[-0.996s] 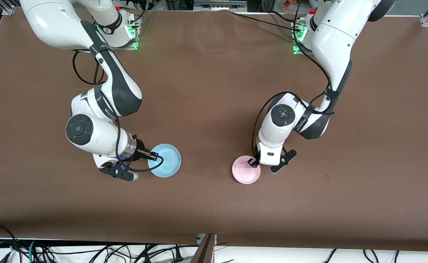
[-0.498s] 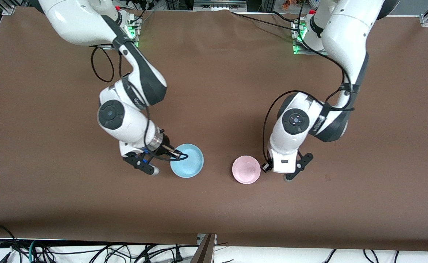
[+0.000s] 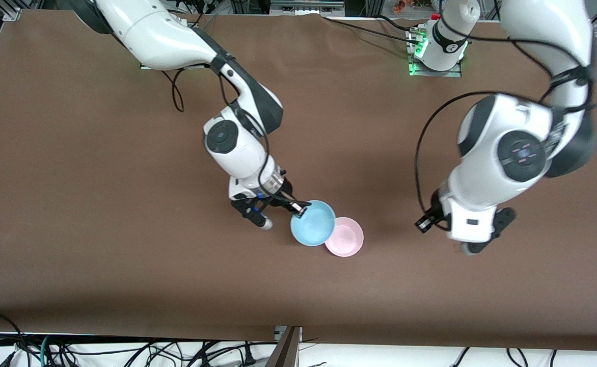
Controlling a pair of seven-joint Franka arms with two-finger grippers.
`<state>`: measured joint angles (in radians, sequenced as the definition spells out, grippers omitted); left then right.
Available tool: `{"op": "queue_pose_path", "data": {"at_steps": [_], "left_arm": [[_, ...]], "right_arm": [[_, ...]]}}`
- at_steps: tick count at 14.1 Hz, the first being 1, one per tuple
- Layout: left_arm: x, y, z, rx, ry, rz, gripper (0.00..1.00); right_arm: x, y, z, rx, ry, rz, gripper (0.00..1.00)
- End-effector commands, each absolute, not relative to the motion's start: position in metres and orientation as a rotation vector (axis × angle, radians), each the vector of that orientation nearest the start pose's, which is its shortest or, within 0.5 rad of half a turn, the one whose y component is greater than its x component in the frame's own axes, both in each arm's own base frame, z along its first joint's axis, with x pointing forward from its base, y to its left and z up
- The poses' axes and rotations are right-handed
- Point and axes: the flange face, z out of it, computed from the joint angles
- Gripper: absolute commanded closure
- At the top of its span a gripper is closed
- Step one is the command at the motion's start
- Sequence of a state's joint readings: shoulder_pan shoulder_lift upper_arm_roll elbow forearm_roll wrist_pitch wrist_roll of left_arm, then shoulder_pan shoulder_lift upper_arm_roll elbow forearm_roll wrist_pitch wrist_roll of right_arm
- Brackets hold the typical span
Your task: Stack pink and blue bowls on white bowl
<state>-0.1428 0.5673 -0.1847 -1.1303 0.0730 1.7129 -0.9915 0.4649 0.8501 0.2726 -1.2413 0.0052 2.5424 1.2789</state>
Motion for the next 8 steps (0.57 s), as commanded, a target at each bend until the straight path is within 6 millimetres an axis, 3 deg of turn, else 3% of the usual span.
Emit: {"op": "queue_pose_path", "data": {"at_steps": [1, 5, 8], "left_arm": [[0.678, -0.147, 0.532, -3.051, -0.946, 0.074, 0.73], [0.675, -0.062, 0.549, -3.131, -0.673, 0.121, 0.69], [0.667, -0.023, 0.541, -3.16, -0.439, 0.209, 0.66]], "right_arm": [[0.626, 0.505, 0.299, -2.396, 0.908, -0.193, 1.0], [0.608, 0.542, 0.268, -2.343, 0.927, -0.234, 1.0], [0.602, 0.55, 0.254, -2.332, 0.917, -0.255, 1.0]]}}
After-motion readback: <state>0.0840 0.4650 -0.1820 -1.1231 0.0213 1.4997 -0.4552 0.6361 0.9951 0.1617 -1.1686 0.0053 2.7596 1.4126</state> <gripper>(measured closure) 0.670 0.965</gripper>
